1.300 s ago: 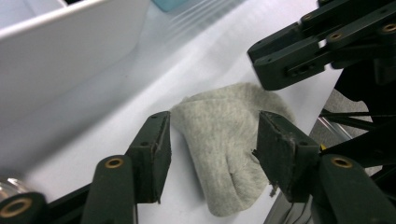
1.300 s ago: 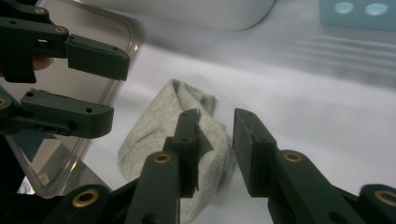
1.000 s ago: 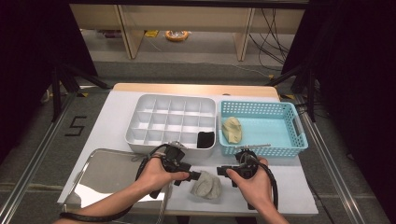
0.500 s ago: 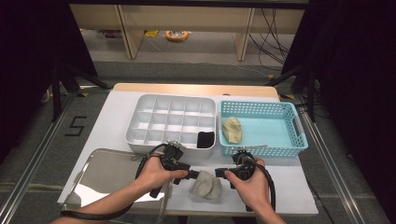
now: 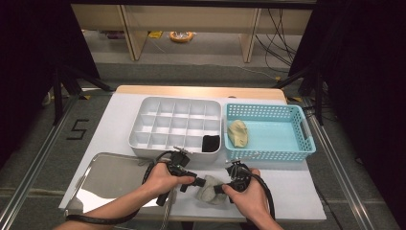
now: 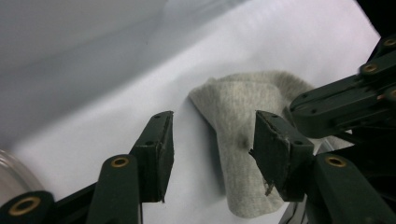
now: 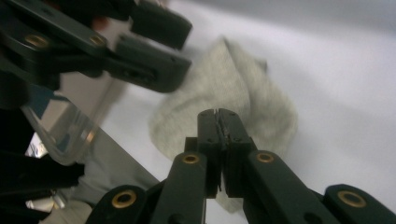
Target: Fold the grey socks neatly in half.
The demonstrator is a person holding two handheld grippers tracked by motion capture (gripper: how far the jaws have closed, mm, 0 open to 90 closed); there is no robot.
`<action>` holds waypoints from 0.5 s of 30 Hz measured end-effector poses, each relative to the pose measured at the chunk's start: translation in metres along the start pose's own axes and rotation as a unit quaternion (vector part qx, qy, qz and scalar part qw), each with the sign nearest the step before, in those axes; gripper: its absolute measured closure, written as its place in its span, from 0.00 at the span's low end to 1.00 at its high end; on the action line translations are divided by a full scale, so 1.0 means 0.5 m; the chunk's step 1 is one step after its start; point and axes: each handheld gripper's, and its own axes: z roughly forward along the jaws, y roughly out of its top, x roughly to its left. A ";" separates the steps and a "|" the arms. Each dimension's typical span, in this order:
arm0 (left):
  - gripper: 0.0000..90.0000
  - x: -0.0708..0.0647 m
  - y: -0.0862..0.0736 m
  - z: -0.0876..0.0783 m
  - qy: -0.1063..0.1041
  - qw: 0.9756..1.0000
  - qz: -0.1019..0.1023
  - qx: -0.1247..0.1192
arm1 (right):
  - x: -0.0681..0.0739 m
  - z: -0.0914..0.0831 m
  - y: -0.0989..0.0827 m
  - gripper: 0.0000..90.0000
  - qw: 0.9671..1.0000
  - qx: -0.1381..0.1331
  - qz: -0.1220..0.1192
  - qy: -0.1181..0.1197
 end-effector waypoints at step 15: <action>0.76 -0.021 -0.008 0.049 -0.052 0.996 -0.051 0.043 | -0.021 0.028 -0.005 0.99 1.000 0.016 0.006 -0.022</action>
